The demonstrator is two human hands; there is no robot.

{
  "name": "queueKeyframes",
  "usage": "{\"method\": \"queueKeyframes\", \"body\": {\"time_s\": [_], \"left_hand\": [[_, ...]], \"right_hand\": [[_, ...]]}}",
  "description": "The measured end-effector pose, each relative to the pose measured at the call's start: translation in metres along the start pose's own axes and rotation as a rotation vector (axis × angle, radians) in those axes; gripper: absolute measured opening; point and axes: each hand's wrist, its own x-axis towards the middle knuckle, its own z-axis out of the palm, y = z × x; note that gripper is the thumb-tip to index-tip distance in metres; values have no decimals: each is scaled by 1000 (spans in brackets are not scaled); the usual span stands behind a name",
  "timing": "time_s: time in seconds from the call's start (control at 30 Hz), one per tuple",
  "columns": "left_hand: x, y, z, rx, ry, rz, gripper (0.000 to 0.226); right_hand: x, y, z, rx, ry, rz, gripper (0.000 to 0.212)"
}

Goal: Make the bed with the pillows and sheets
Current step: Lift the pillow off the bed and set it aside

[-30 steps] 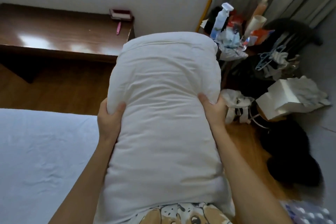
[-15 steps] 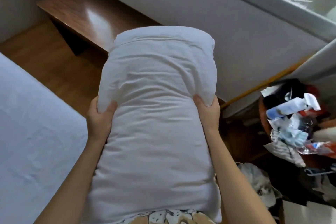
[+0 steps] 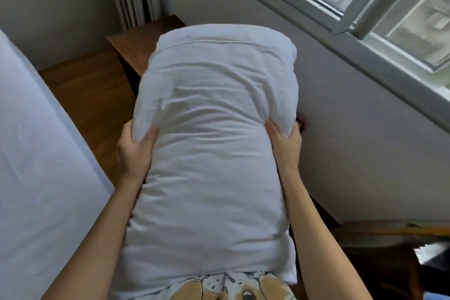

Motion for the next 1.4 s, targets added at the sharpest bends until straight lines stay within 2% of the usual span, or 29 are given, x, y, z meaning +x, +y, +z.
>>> {"method": "queueKeyframes", "body": {"time_s": [0.17,0.37,0.5,0.6,0.7,0.77,0.87,0.97,1.1,1.23,1.4], "left_hand": [[74,0,-35,28,226,-57,42],[171,-32,-62,114,449,-189,39],[272,-34,-60,181,503,-192,34],[353,-20,-62,229,528,-207,32],[424,-2,-62,242,514,-189,31],[465,6,-58,237,504,-192,31],[525,13,-47,237,457,-160,31],[587,9,-32,204,366,-152,25],[675,-4,-11,177,193,-139,40],[784,-11,11,171,-51,-50,41],[899,6,38,164,-390,20,42]], "right_hand": [[63,-32,119,-14,-206,-59,31],[134,-46,269,-42,-430,-39,30],[198,-50,372,-12,-494,-3,31],[247,-71,441,10,-527,26,45],[291,-96,491,25,-534,36,56],[315,-109,513,20,-508,62,52],[349,-118,538,32,-458,81,34],[380,-124,563,35,-386,99,35],[415,-130,598,29,-239,156,31],[445,-133,637,39,-11,199,24],[437,-146,671,114,343,238,22]]}}
